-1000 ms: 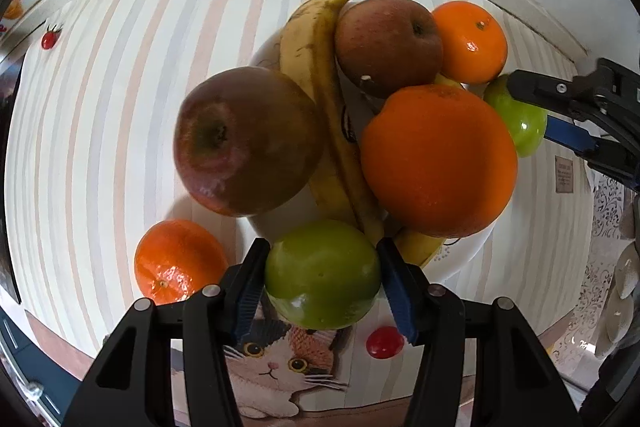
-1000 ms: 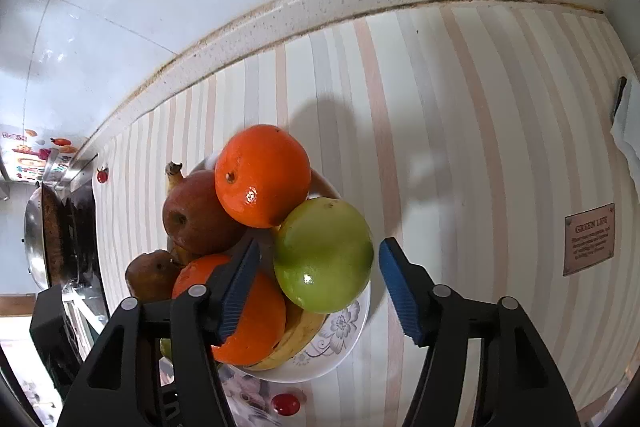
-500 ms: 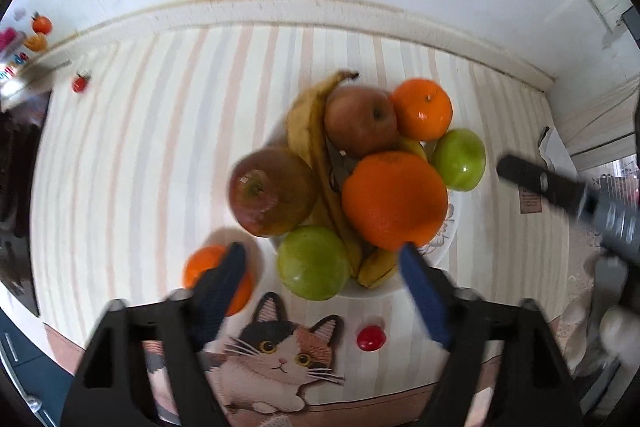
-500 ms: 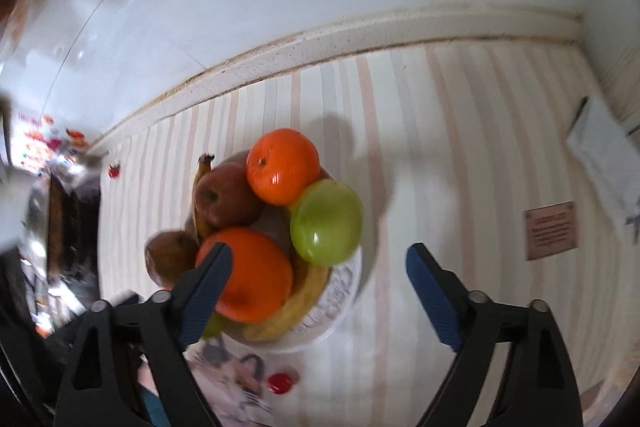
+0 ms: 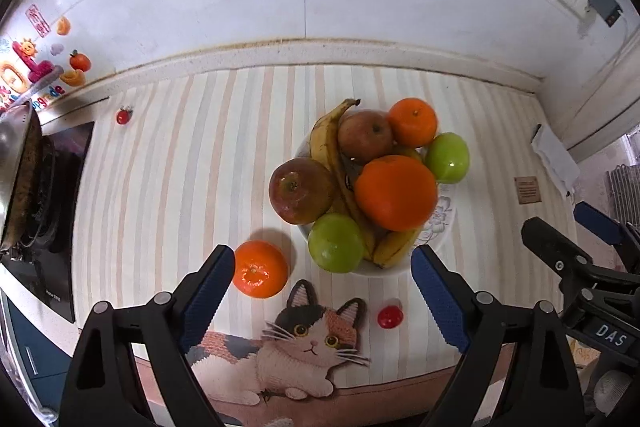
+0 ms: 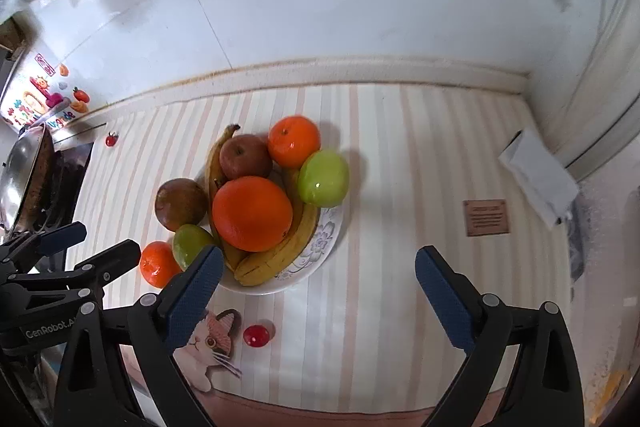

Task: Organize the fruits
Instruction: 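Withdraw both grippers and move toward the tangerine and red cherry tomato, then grasp the tangerine with the left gripper while the right gripper grasps the red cherry tomato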

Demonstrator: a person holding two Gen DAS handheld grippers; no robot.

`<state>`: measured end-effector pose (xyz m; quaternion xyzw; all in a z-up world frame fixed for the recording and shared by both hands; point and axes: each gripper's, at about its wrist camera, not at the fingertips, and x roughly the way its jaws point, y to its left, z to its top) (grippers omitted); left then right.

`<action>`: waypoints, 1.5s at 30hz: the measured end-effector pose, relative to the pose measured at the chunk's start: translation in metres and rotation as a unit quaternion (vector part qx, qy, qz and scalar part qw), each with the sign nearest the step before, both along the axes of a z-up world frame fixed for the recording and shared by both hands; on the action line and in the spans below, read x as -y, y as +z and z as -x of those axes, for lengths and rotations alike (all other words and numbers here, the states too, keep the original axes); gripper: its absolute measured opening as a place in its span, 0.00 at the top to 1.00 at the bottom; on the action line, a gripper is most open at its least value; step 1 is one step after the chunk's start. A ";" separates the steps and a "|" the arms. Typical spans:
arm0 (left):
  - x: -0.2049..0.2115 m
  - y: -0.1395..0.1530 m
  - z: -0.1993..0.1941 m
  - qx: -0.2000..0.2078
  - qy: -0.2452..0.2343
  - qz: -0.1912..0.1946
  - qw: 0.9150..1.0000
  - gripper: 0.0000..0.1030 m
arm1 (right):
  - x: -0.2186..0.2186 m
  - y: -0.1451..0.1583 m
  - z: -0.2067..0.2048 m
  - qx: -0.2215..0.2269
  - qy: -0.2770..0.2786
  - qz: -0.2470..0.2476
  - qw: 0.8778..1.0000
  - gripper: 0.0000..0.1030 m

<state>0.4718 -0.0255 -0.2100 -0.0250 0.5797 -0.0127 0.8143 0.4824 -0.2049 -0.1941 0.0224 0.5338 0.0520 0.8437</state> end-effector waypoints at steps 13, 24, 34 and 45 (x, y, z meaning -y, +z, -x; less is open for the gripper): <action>0.004 0.046 0.046 0.029 -0.010 0.002 1.000 0.13 | -0.001 0.057 0.060 0.051 0.005 -0.004 0.999 0.04; 0.010 0.063 0.073 0.016 -0.019 0.012 1.000 0.13 | 0.004 0.085 0.093 0.061 0.000 -0.017 0.998 0.04; 0.005 0.065 0.079 0.030 -0.008 0.008 0.999 0.13 | 0.005 0.072 0.093 0.038 -0.001 -0.038 0.999 0.04; -0.048 -0.002 0.053 0.006 0.052 -0.065 0.996 0.13 | -0.015 -0.057 0.059 -0.086 0.010 -0.096 0.992 0.20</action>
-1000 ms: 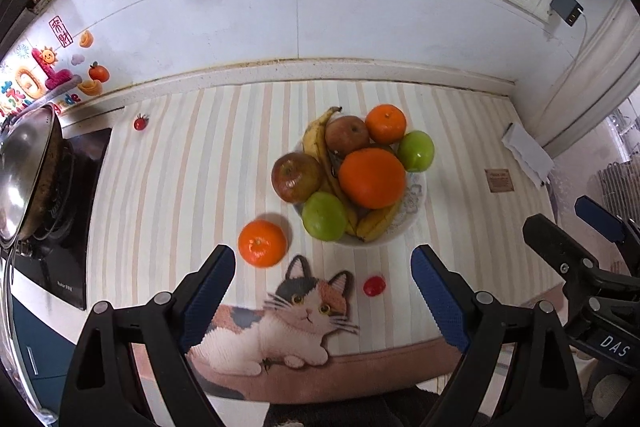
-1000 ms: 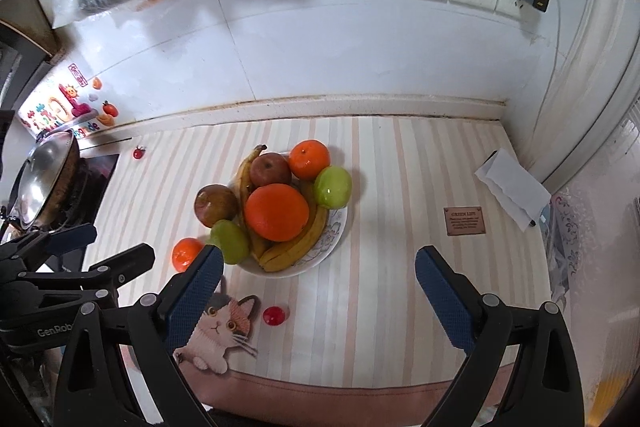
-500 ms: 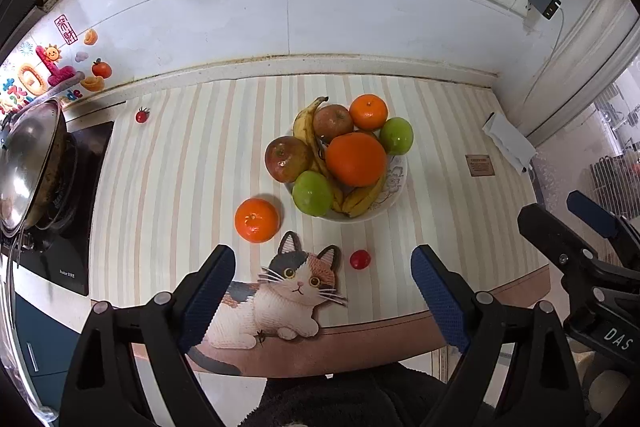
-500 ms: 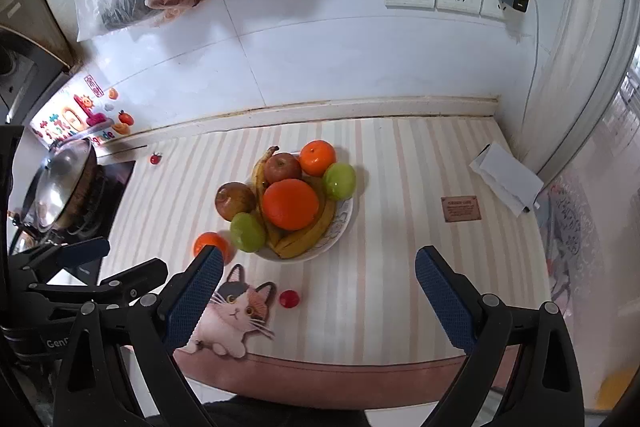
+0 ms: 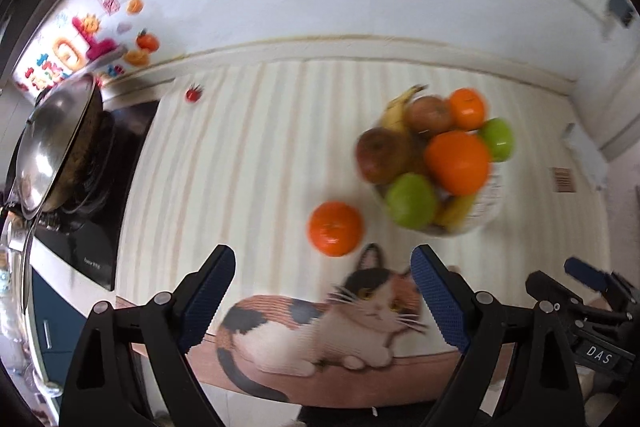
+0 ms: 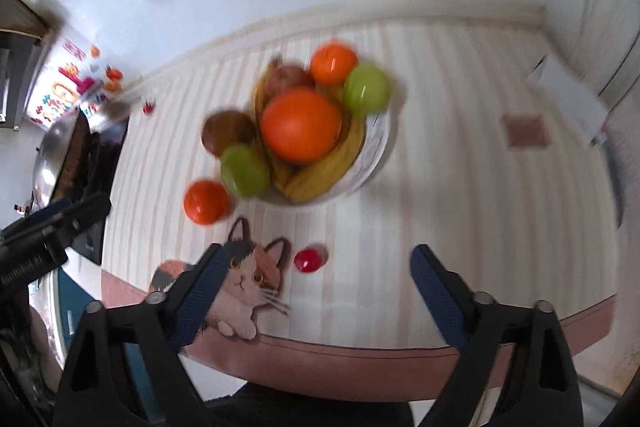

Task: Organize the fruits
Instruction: 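Grasp the tangerine with the left gripper while the right gripper grasps the red cherry tomato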

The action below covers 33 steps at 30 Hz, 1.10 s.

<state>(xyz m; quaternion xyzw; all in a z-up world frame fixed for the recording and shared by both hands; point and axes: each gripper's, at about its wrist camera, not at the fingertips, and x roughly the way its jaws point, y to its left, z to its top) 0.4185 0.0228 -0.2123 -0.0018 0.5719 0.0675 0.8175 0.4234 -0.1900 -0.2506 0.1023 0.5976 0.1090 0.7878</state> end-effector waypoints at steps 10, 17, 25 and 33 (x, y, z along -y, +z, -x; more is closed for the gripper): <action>-0.025 -0.074 -0.032 -0.069 0.002 0.011 0.998 0.13 | -0.037 -0.093 -0.015 -0.074 0.015 -0.016 0.997 0.41; -0.009 -0.120 -0.061 -0.120 -0.053 0.013 0.991 0.13 | -0.054 -0.128 -0.020 -0.101 0.021 -0.013 0.995 0.41; 0.011 -0.152 -0.075 -0.143 -0.099 0.010 0.985 0.38 | -0.072 -0.140 -0.025 -0.096 0.026 0.000 0.995 0.46; 0.003 -0.149 -0.065 -0.134 -0.077 0.026 0.988 0.39 | -0.087 -0.141 -0.021 -0.084 0.043 0.019 0.995 0.69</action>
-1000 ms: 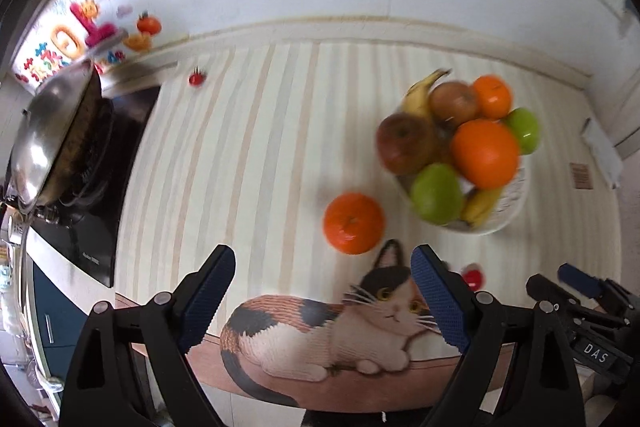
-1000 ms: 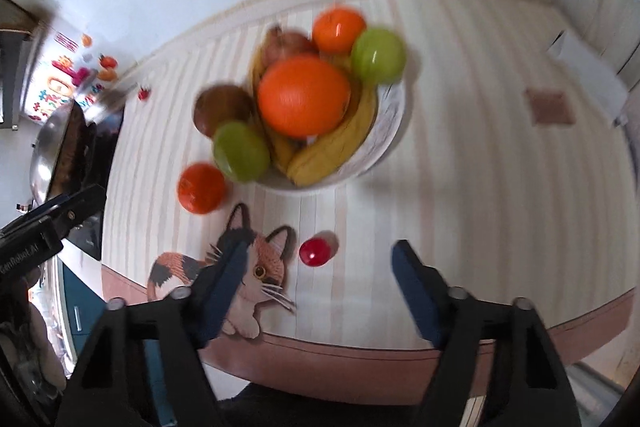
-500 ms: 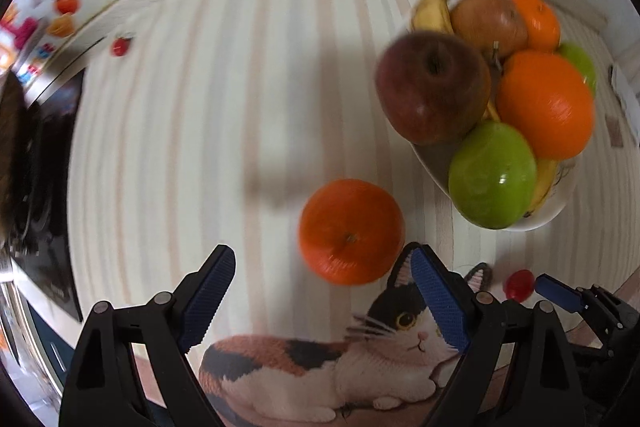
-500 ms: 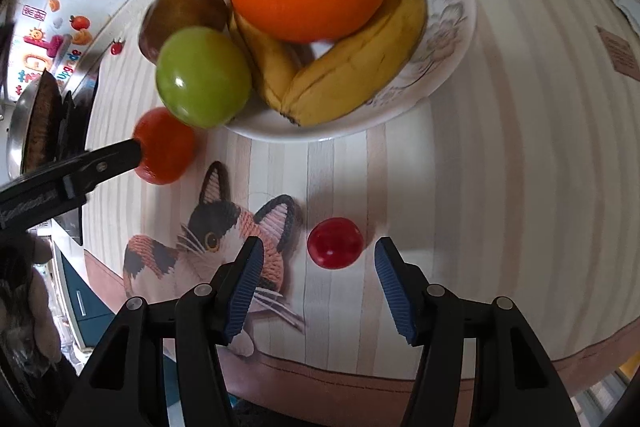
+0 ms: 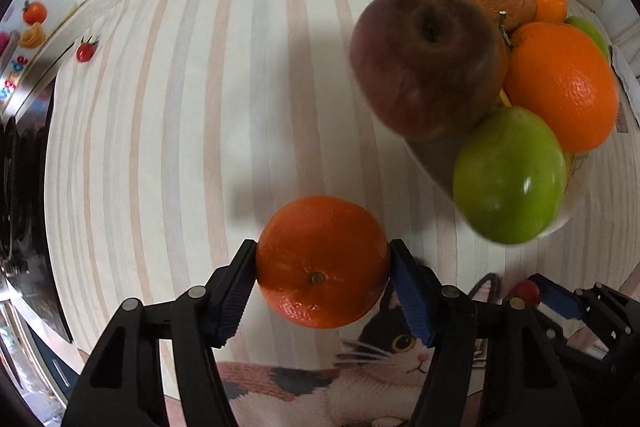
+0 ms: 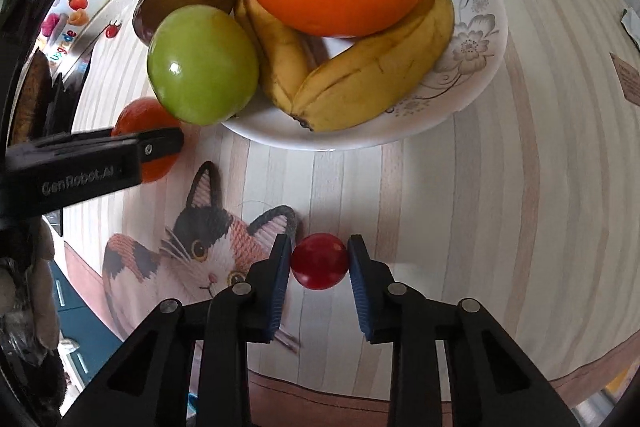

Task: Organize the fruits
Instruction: 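Grasp the tangerine with the left gripper while the right gripper grasps the red cherry tomato, then lower the tangerine and cherry tomato onto the plate and open both grippers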

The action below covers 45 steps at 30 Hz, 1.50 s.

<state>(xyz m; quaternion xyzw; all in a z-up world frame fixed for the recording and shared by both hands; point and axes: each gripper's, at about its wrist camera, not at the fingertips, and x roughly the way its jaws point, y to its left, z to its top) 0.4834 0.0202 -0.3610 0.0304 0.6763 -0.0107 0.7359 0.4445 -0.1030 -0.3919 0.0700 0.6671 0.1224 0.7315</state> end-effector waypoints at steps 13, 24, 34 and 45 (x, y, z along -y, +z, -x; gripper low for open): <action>-0.003 0.080 0.013 0.045 0.020 0.091 0.995 0.39 | 0.035 0.044 0.000 0.041 -0.024 -0.040 0.998 0.70; 0.031 0.109 -0.099 0.070 -0.030 0.092 0.993 0.39 | 0.083 0.071 -0.056 0.073 -0.091 -0.065 0.991 0.70; 0.050 0.062 -0.126 0.008 -0.049 0.078 0.996 0.38 | 0.096 0.063 -0.086 0.070 -0.095 -0.069 0.991 0.70; 0.054 0.058 -0.124 0.009 -0.056 0.062 0.996 0.38 | 0.094 0.053 -0.093 0.087 -0.068 -0.041 0.993 0.70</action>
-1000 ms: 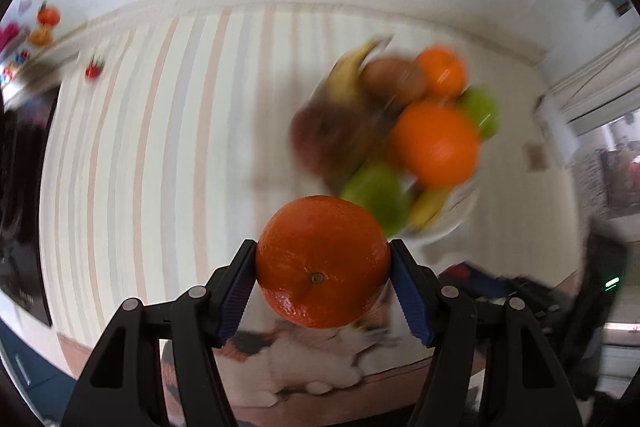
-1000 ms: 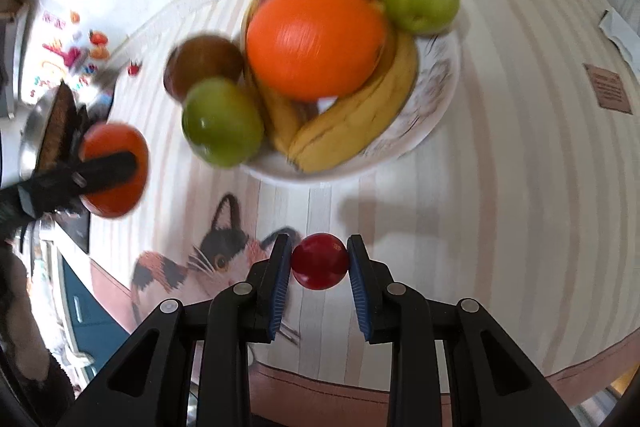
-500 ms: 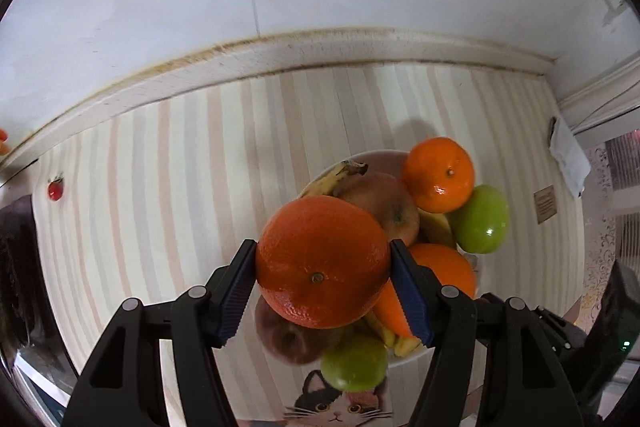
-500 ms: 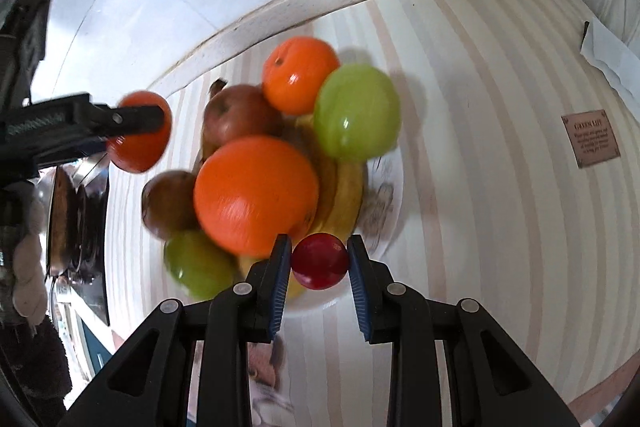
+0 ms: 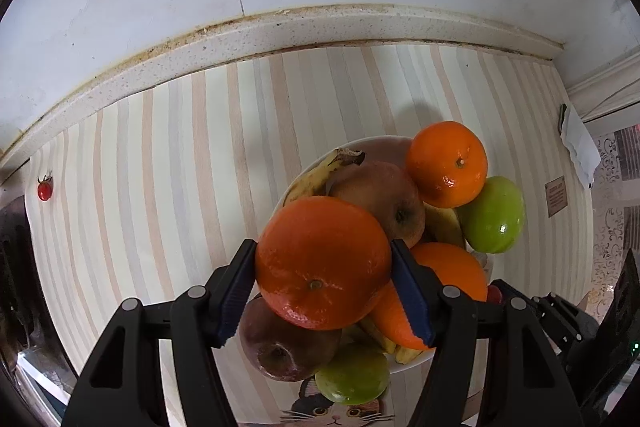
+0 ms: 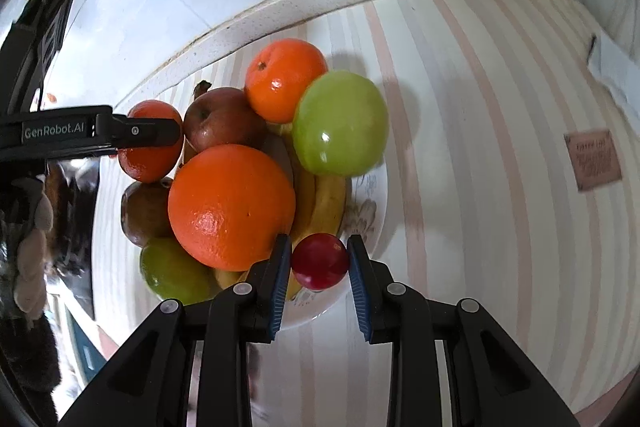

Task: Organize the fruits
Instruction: 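Lower the tangerine and cherry tomato onto the plate and open both grippers, then regrasp the tangerine on the plate with the left gripper and lift it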

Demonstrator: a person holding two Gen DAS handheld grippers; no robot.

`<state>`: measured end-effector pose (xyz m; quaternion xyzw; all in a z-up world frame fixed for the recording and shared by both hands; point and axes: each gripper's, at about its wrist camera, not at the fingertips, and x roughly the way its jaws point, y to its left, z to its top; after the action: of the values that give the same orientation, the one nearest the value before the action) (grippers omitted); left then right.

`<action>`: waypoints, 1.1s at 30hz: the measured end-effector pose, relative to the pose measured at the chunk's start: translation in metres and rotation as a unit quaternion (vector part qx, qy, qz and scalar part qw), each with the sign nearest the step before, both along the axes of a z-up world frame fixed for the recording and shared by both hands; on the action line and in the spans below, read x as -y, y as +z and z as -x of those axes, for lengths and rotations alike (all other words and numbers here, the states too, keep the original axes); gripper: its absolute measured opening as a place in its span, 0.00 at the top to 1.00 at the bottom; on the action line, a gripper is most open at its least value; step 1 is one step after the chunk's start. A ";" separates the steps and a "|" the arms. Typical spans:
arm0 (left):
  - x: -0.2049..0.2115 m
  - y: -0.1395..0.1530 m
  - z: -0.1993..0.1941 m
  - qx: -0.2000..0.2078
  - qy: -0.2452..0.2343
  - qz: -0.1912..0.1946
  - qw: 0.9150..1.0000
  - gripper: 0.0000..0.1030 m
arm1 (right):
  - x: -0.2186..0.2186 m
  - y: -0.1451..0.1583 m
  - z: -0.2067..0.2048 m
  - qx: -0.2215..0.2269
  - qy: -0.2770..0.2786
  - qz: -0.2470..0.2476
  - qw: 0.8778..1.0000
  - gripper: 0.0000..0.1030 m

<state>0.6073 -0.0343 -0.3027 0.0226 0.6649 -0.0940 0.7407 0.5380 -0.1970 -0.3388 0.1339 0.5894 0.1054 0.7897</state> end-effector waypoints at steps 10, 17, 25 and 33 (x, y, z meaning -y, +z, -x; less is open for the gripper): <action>-0.007 -0.005 0.000 -0.025 0.011 0.013 1.000 0.27 | 0.002 -0.008 0.000 -0.009 0.006 0.006 1.000 0.61; -0.013 -0.003 -0.003 -0.026 0.021 0.019 0.999 0.16 | 0.009 -0.005 0.001 -0.015 -0.004 0.001 1.000 0.49; -0.024 -0.007 -0.003 -0.027 0.039 0.040 0.998 0.16 | 0.011 0.001 0.001 -0.010 -0.005 -0.002 1.000 0.49; -0.031 0.001 -0.005 0.021 0.053 0.003 0.998 0.47 | 0.010 0.013 0.006 0.007 -0.001 -0.007 1.000 0.49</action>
<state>0.6120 -0.0028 -0.3016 -0.0133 0.6490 -0.0562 0.7585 0.5324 -0.2068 -0.3259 0.1390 0.5832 0.1095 0.7928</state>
